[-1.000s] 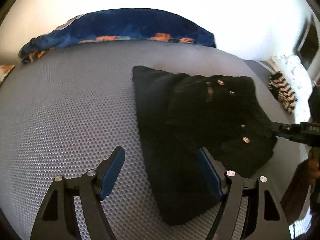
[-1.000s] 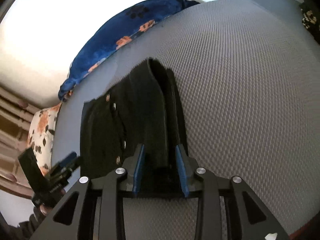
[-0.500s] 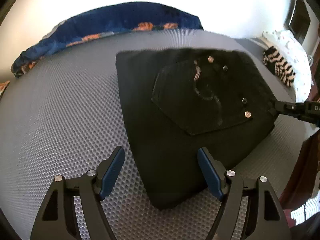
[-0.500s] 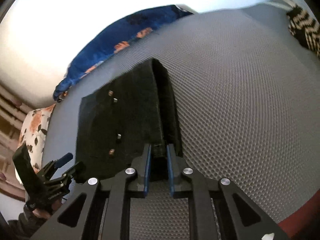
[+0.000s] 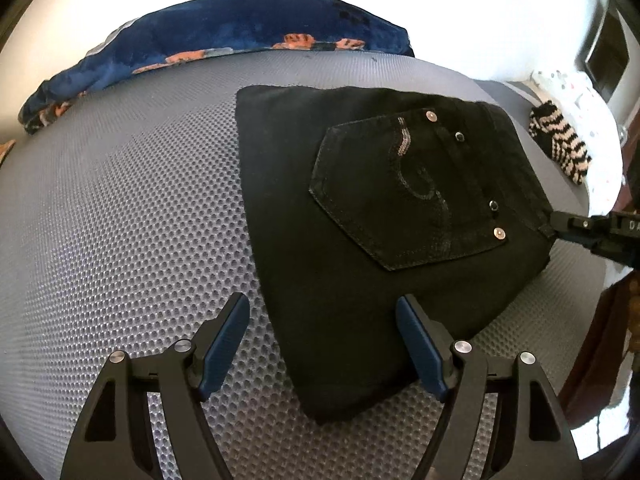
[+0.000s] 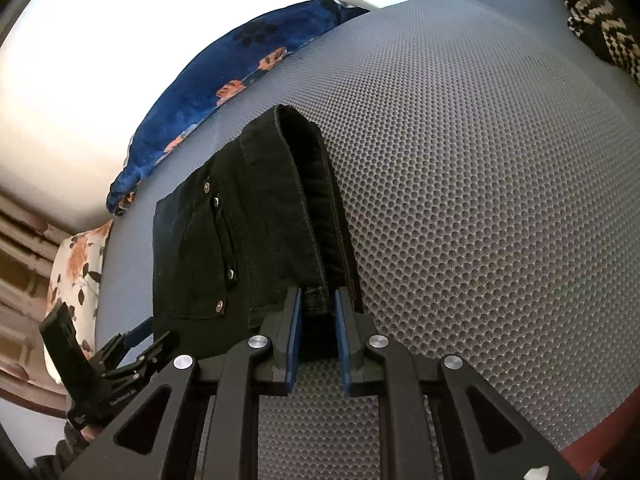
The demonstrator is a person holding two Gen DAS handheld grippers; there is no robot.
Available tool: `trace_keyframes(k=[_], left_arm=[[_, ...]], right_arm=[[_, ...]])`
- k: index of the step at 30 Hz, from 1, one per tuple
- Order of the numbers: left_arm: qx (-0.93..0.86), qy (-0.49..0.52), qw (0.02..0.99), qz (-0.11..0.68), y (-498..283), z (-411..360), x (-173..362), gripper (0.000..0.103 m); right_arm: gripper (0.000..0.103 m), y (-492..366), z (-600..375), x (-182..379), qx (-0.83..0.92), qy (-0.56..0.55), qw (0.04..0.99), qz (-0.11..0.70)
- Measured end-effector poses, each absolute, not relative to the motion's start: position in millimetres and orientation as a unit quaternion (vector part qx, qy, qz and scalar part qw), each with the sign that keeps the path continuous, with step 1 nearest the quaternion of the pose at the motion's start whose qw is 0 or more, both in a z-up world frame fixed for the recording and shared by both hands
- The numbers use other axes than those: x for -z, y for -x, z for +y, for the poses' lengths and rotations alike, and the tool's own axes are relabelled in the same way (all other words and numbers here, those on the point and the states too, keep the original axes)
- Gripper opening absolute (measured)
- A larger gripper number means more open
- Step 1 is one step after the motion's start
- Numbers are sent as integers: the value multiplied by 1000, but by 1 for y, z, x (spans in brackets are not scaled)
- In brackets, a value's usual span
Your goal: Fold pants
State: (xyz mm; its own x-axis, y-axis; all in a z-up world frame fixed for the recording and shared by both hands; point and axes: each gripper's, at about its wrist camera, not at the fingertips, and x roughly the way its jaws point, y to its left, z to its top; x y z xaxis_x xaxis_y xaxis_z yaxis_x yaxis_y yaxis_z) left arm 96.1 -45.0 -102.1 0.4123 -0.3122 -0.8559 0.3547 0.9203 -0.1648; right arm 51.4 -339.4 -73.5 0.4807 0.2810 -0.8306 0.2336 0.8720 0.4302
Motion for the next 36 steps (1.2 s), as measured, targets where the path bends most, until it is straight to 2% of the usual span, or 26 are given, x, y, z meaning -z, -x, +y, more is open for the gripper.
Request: trace_keyframes(k=[3, 7, 11, 17, 22, 29, 36], left_arm=[[198, -1, 843, 499, -98, -35, 96, 76], [189, 41, 847, 496, -108, -13, 89, 76], [175, 87, 841, 505, -122, 6, 91, 76], [148, 103, 840, 513, -141, 17, 92, 76], [151, 131, 822, 533, -158, 13, 96, 76], [139, 122, 824, 536, -176, 7, 99, 76], [140, 129, 825, 532, -193, 6, 103, 76]], right_arm=[[28, -53, -341, 71, -9, -249, 823, 511], [31, -58, -344, 67, -6, -247, 823, 512], [42, -64, -349, 58, 4, -248, 828, 502], [43, -95, -345, 35, 4, -210, 849, 486], [49, -137, -331, 29, -2, -181, 858, 480], [50, -181, -332, 47, 12, -183, 852, 491], [52, -188, -347, 74, 12, -213, 837, 503]])
